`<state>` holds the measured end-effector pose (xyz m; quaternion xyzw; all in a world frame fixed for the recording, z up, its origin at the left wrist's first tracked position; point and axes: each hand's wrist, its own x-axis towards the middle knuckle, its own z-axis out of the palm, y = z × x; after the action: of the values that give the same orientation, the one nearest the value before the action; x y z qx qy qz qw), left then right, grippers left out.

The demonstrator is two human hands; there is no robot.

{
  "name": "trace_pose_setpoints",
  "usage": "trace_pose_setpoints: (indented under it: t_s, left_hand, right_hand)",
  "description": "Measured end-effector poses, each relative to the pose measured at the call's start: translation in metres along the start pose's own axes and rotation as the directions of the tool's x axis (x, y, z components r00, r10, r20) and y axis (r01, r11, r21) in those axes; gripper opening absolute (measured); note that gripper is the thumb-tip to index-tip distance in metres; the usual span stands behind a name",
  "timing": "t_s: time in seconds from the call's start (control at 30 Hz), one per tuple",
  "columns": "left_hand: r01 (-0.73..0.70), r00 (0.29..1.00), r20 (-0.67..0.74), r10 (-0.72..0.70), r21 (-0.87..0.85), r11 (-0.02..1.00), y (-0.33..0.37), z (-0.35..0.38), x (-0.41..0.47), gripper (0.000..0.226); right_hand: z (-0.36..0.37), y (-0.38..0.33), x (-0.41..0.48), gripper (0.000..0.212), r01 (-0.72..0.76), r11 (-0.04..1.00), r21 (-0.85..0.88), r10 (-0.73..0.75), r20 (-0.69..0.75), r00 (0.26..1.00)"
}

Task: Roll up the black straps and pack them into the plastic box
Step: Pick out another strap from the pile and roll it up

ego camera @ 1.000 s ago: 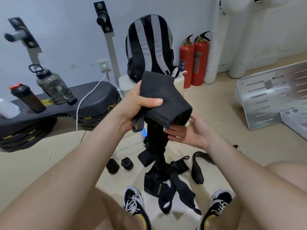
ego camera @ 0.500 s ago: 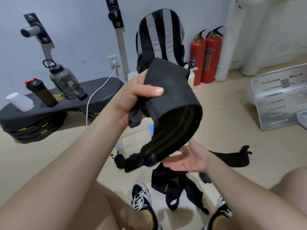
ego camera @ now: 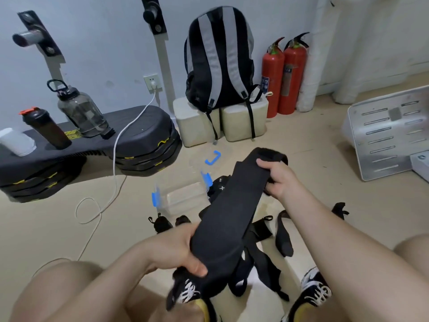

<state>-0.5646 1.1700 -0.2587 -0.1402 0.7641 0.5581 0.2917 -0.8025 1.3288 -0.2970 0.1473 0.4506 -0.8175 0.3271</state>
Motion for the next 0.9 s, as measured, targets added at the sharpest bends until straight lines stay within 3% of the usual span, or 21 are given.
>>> trace_pose_setpoints:
  t_s: [0.07, 0.13, 0.2, 0.27, 0.37, 0.43, 0.5, 0.57, 0.63, 0.67, 0.7, 0.8, 0.9]
  left_hand:
    - [0.098, 0.990, 0.075, -0.122, 0.270, 0.958, -0.002, -0.003, 0.008, 0.064]
    - [0.064, 0.995, -0.092, -0.037, 0.307, 0.950, 0.013, -0.013, 0.019, 0.056]
    - [-0.101, 0.932, -0.348, 0.102, 0.020, 0.995, 0.042, -0.023, 0.029, 0.032]
    - [-0.204, 0.912, -0.403, 0.077, -0.284, 0.937, 0.073, -0.029, 0.038, 0.033]
    - [-0.409, 0.854, -0.501, 0.140, -0.479, 0.777, 0.091, -0.031, 0.053, 0.051]
    - [-0.470, 0.841, -0.505, 0.195, -0.504, 0.725, 0.093, -0.031, 0.058, 0.055]
    - [-0.461, 0.862, -0.450, 0.233, -0.507, 0.728, 0.096, -0.030, 0.061, 0.049]
    - [-0.491, 0.836, -0.487, 0.252, -0.460, 0.740, 0.100, -0.032, 0.063, 0.039]
    - [-0.540, 0.777, -0.555, 0.298, -0.343, 0.769, 0.104, -0.034, 0.062, 0.027]
    - [-0.555, 0.759, -0.559, 0.334, -0.287, 0.781, 0.104, -0.035, 0.061, 0.024]
    - [-0.560, 0.758, -0.538, 0.369, -0.245, 0.791, 0.104, -0.035, 0.058, 0.023]
    - [-0.526, 0.814, -0.386, 0.434, -0.174, 0.833, 0.103, -0.031, 0.048, 0.021]
    - [-0.494, 0.853, -0.300, 0.426, -0.204, 0.845, 0.098, -0.028, 0.044, 0.021]
  right_hand:
    - [0.008, -0.007, -0.015, 0.039, 0.101, 0.985, -0.142, -0.089, 0.088, 0.992]
    - [0.023, -0.008, -0.036, 0.040, 0.207, 0.907, -0.367, -0.140, 0.200, 0.970]
    - [0.037, -0.003, -0.059, 0.036, 0.331, 0.743, -0.581, -0.160, 0.326, 0.932]
    - [0.045, 0.002, -0.081, 0.032, 0.436, 0.559, -0.706, -0.169, 0.417, 0.893]
    - [0.053, 0.003, -0.099, 0.032, 0.572, 0.355, -0.739, -0.201, 0.537, 0.819]
    - [0.054, 0.000, -0.102, 0.029, 0.629, 0.284, -0.724, -0.214, 0.591, 0.778]
    - [0.050, -0.003, -0.101, 0.016, 0.619, 0.344, -0.706, -0.222, 0.580, 0.784]
    - [0.046, -0.005, -0.097, 0.017, 0.543, 0.626, -0.559, -0.296, 0.474, 0.829]
    - [0.042, -0.012, -0.092, 0.014, 0.358, 0.917, -0.174, -0.311, 0.248, 0.917]
    - [0.040, -0.014, -0.089, 0.016, 0.249, 0.968, -0.024, -0.242, 0.160, 0.957]
    - [0.036, -0.017, -0.085, 0.024, 0.130, 0.992, 0.011, -0.130, 0.145, 0.981]
    - [0.035, -0.015, -0.084, 0.053, -0.098, 0.979, -0.178, 0.159, 0.369, 0.916]
    - [0.046, -0.020, -0.076, 0.047, -0.026, 0.999, -0.037, 0.037, 0.327, 0.944]
